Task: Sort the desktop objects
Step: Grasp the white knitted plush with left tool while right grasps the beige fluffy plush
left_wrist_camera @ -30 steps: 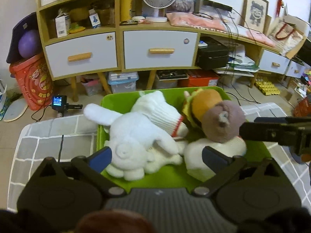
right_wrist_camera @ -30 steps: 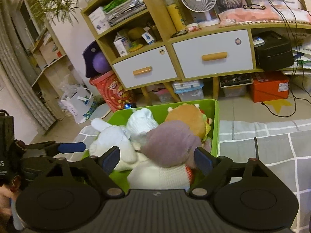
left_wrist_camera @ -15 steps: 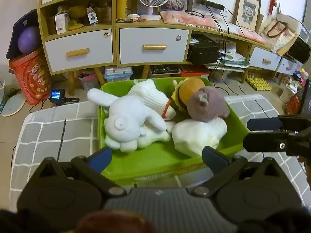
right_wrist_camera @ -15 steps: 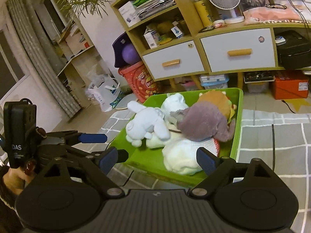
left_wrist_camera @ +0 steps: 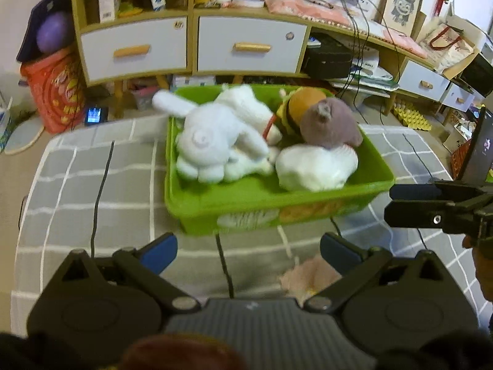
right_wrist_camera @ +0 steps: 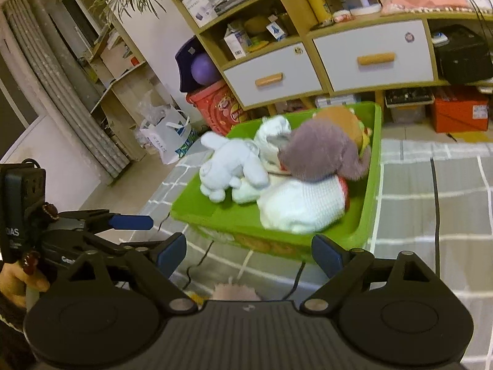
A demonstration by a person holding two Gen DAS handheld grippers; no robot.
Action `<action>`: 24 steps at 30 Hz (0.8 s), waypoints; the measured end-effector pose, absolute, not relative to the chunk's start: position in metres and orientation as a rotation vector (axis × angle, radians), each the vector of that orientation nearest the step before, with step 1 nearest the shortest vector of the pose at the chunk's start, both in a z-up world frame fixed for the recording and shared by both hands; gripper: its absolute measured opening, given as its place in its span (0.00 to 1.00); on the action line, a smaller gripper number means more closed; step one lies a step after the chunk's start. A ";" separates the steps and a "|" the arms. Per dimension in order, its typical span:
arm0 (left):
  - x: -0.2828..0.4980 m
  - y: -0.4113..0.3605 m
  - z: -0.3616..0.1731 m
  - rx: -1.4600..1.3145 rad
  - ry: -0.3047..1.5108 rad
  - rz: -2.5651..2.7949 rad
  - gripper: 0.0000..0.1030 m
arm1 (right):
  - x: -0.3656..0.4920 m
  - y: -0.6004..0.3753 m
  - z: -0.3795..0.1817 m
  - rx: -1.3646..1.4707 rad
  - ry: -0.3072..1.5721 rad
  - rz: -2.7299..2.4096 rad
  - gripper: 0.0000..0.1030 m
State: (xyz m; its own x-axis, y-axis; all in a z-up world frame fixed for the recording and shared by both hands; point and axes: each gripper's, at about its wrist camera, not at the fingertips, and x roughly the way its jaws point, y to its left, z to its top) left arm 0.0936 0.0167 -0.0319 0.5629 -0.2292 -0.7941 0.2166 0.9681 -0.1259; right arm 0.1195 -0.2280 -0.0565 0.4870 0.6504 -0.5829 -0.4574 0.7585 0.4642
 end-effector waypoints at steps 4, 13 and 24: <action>0.079 0.029 -0.034 -0.060 0.963 -0.255 0.99 | 0.110 -0.229 -0.070 0.290 0.867 0.702 0.87; 0.048 0.049 -0.042 -0.143 0.987 -0.324 0.99 | 0.084 -0.209 -0.089 0.294 0.947 0.796 0.87; 0.048 0.066 -0.055 -0.278 0.963 -0.412 0.99 | 0.063 -0.190 -0.098 0.261 0.953 0.873 0.89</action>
State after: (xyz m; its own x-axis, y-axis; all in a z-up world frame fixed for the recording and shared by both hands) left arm 0.0480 0.0661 -0.0546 0.5034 -0.4573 -0.7331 0.2147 0.8881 -0.4065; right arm 0.0632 -0.1896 -0.0983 0.2788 0.7487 -0.6014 -0.5342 0.6413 0.5507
